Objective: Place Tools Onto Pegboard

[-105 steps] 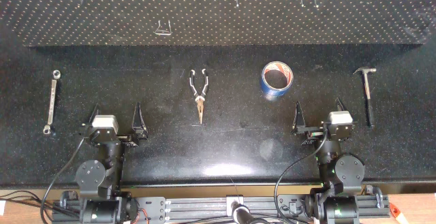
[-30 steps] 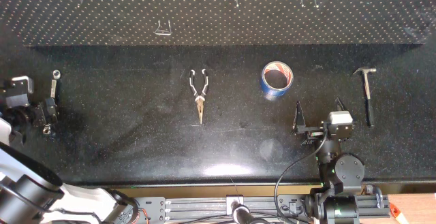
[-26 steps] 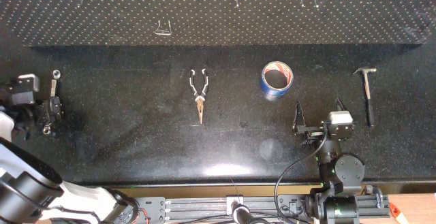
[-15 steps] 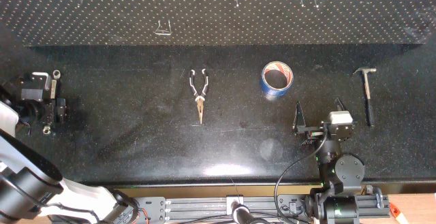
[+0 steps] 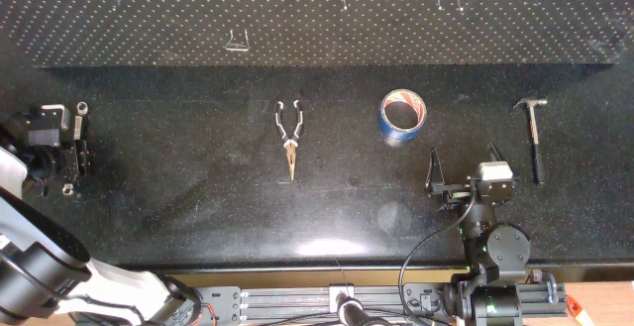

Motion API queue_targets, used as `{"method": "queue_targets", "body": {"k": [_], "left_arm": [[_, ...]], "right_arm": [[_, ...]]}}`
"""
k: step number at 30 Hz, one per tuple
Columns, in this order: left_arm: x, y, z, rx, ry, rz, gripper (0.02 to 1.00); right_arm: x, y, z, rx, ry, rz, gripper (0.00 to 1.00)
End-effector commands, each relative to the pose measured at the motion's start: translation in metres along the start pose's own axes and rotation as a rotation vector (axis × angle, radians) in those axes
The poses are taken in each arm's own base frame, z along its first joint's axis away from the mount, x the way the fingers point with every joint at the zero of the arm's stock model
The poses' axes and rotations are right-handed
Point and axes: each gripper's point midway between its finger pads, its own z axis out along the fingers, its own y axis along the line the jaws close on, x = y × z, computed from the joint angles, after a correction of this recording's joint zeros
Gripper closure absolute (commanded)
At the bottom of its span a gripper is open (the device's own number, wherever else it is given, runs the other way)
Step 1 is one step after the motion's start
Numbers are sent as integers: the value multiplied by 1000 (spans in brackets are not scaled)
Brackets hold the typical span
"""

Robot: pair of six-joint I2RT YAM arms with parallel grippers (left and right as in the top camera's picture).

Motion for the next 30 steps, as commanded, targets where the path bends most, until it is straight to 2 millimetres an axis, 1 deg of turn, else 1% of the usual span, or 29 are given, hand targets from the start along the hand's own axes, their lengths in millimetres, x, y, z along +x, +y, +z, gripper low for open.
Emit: {"method": "queue_targets", "body": {"k": [1, 2, 3, 8, 14, 22, 25, 28, 30], "left_arm": [[8, 1, 8, 9, 32, -21, 531], [8, 0, 8, 11, 33, -22, 632], [9, 0, 8, 12, 34, -22, 680], [10, -1, 8, 17, 40, -25, 849], [12, -2, 8, 22, 46, -27, 886], [13, -4, 8, 27, 52, -28, 899], [13, -4, 8, 29, 54, -29, 941], [15, -6, 8, 35, 63, -31, 956], [17, -7, 8, 40, 68, -33, 991]], "right_arm": [[2, -1, 0, 6, 4, -17, 5], [2, -1, 0, 6, 4, -17, 5], [2, -1, 0, 6, 4, -17, 5], [2, -1, 0, 6, 4, -17, 5], [2, -1, 0, 6, 4, -17, 5], [2, -1, 0, 6, 4, -17, 5], [2, -1, 0, 6, 4, -17, 5], [2, -1, 0, 6, 4, -17, 5], [2, -1, 0, 6, 4, -17, 5]]}}
